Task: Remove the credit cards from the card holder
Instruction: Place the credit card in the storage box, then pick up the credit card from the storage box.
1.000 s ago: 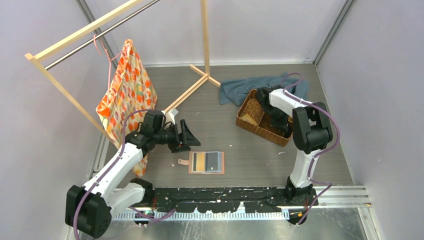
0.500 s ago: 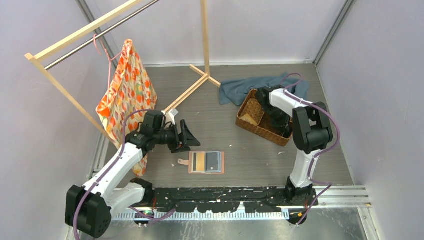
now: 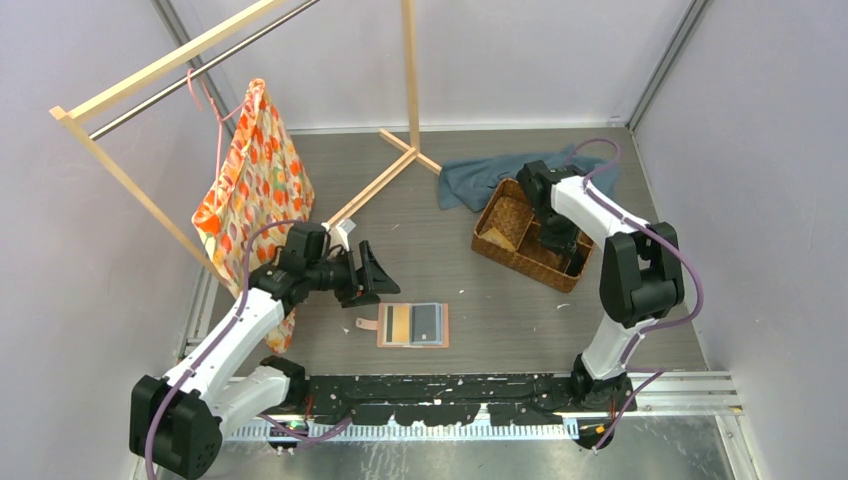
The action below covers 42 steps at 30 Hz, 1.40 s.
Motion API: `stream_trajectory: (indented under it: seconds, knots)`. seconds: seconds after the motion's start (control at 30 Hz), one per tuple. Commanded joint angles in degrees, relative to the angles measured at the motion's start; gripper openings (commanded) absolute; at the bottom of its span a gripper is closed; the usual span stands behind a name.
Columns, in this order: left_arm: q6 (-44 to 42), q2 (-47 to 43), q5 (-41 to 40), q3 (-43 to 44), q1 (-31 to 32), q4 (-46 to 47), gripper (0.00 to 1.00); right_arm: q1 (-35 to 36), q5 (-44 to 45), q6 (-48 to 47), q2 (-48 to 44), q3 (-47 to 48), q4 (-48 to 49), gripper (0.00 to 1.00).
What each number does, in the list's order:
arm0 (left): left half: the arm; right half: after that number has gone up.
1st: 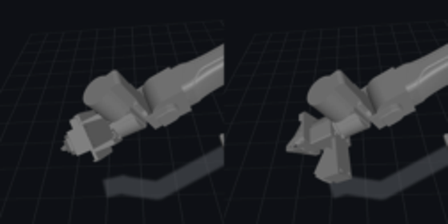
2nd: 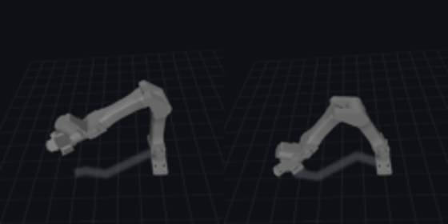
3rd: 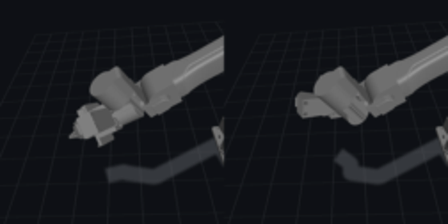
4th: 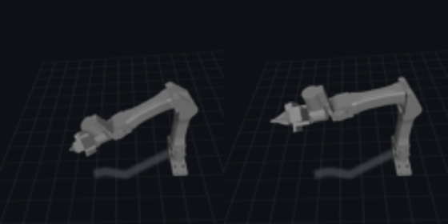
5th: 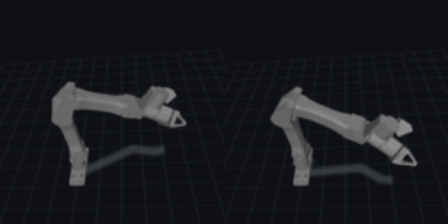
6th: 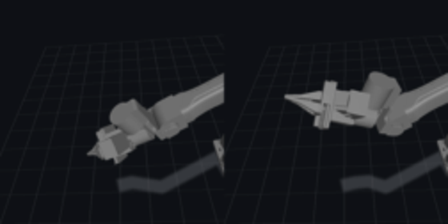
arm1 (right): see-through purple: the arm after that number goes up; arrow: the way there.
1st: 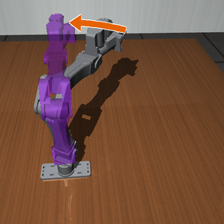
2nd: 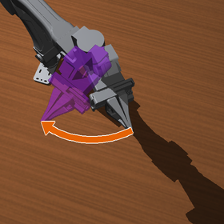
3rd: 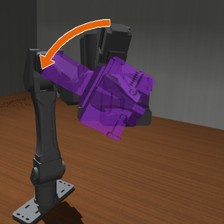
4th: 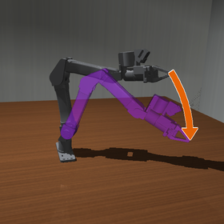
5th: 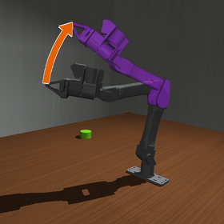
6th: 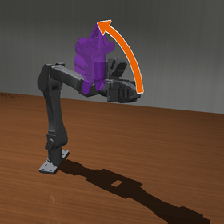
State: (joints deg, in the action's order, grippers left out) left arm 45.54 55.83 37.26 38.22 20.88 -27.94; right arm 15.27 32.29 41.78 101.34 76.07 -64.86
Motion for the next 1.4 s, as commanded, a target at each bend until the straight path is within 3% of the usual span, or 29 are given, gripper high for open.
stream_trajectory:
  seconds: [0.0,0.27,0.57,0.63,0.9,1.37]
  knots:
    - [-0.80,-1.47,0.21,-0.33,0.03,0.18,0.73,-0.10,-0.36,-0.69,-2.86,1.25,0.48,0.38]
    - [-0.78,-1.78,0.18,-0.69,0.03,0.22,0.73,-1.34,1.09,-0.87,-1.26,-2.14,2.45,0.44]
    - [-0.73,-1.48,0.14,-0.25,0.06,0.06,0.72,-3.23,2.49,-1.17,1.24,-4.87,5.99,0.42]
    - [-0.71,-1.39,0.18,-0.25,0.03,0.08,0.72,-3.30,2.22,-1.34,1.52,-5.49,7.09,0.37]
    - [-0.63,-0.69,0.42,0.06,0.03,0.44,0.72,-3.31,2.60,-1.44,-1.20,-7.42,8.11,0.01]
    - [-0.62,0.26,0.98,-0.27,0.03,1.51,0.72,-3.30,-2.58,-2.58,-16.29,-8.40,5.94,0.01]
